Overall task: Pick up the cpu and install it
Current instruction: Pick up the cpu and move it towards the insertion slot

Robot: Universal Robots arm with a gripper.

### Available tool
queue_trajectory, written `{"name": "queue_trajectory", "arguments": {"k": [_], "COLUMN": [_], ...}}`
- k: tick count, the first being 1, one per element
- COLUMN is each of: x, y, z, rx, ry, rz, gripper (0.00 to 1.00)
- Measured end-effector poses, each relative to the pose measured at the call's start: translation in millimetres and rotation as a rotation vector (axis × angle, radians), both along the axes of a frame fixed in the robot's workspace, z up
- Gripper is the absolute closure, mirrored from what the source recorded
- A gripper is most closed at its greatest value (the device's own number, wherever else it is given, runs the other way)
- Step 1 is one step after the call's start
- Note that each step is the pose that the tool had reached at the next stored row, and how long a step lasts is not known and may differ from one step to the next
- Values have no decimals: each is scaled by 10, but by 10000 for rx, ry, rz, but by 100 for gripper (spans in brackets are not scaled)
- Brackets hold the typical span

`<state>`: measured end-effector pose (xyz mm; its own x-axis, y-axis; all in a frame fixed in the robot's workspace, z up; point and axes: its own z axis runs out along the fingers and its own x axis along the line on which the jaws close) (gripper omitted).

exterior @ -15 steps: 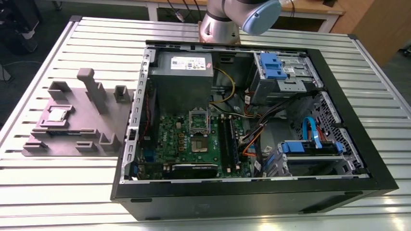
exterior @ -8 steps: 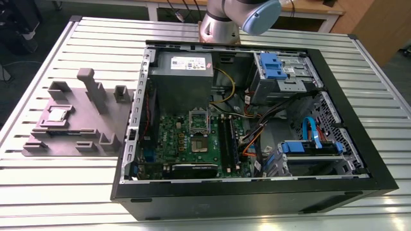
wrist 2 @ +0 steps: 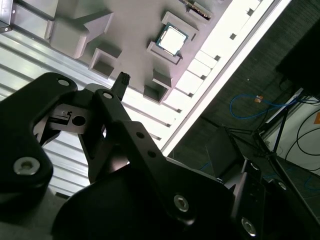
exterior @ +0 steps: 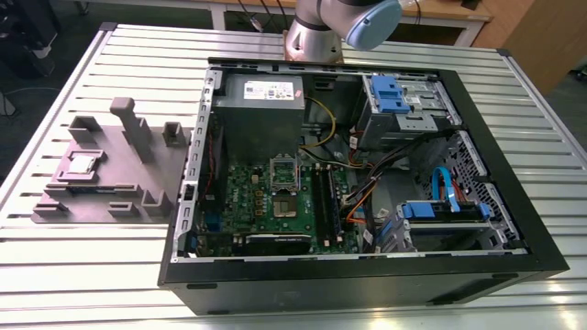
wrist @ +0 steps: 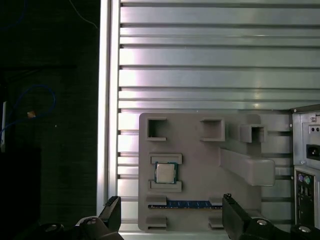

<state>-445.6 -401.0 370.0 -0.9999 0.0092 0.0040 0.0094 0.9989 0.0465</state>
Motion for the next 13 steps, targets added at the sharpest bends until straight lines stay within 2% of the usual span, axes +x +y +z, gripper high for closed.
{"name": "queue_trajectory", "arguments": {"k": [13], "x": [0], "y": [0], "z": [-29], "rx": [-1], "ry": [0], "rz": [0], "gripper": [12]}}
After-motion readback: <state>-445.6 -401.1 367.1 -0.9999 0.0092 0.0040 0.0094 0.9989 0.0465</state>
